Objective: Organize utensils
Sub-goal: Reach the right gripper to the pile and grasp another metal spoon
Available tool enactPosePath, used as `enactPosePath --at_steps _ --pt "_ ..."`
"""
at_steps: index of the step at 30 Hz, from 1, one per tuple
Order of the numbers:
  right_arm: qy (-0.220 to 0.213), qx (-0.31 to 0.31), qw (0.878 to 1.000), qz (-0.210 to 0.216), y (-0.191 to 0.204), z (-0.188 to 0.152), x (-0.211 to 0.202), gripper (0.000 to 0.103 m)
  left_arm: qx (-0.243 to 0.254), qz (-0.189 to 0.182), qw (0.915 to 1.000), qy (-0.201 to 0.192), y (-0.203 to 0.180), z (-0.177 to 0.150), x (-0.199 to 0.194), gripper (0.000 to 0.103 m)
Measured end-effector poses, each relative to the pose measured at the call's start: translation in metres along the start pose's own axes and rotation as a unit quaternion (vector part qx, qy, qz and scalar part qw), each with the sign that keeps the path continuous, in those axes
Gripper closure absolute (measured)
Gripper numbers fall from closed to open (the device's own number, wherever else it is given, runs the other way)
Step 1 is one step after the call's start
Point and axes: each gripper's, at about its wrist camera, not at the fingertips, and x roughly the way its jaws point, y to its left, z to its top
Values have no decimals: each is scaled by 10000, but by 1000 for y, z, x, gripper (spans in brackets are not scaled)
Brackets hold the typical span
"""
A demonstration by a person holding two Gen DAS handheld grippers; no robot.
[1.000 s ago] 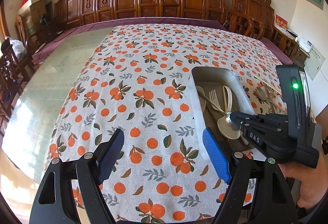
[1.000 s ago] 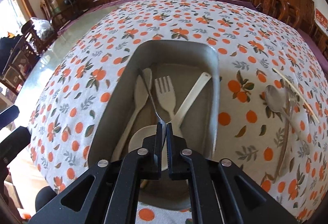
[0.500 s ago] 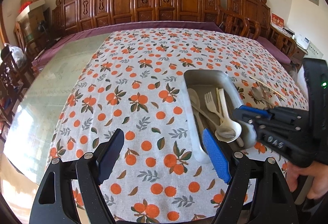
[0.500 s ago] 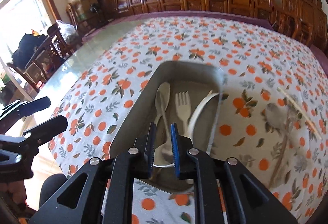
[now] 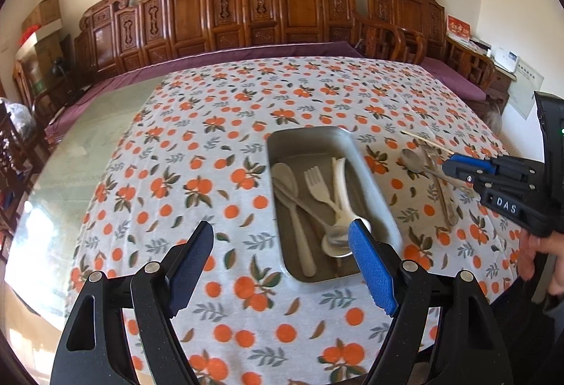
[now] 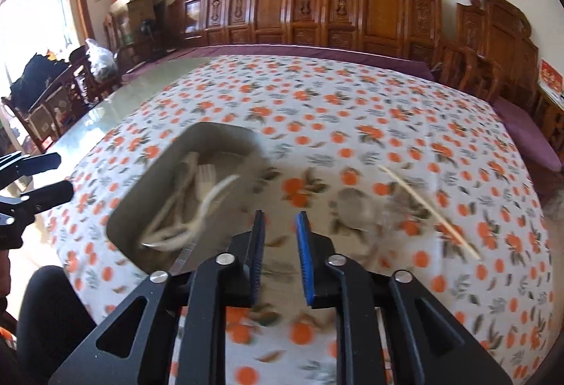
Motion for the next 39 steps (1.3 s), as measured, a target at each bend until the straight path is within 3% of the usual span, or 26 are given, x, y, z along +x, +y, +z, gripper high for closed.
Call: enactPosePath --at_steps 9,18,29,39 --pt "-29 179 9992 -365 -71 -9 -4 78 158 -305 9994 20 -42 8 10 27" --pt "127 264 9986 -441 -113 -23 17 73 283 -507 9982 124 -79 13 27 27" --pt "587 -143 9981 139 -102 -38 58 73 342 -606 9970 339 -103 10 50 27" --pt "804 -712 9942 66 -89 -35 80 73 417 -599 9966 390 -110 12 54 27"
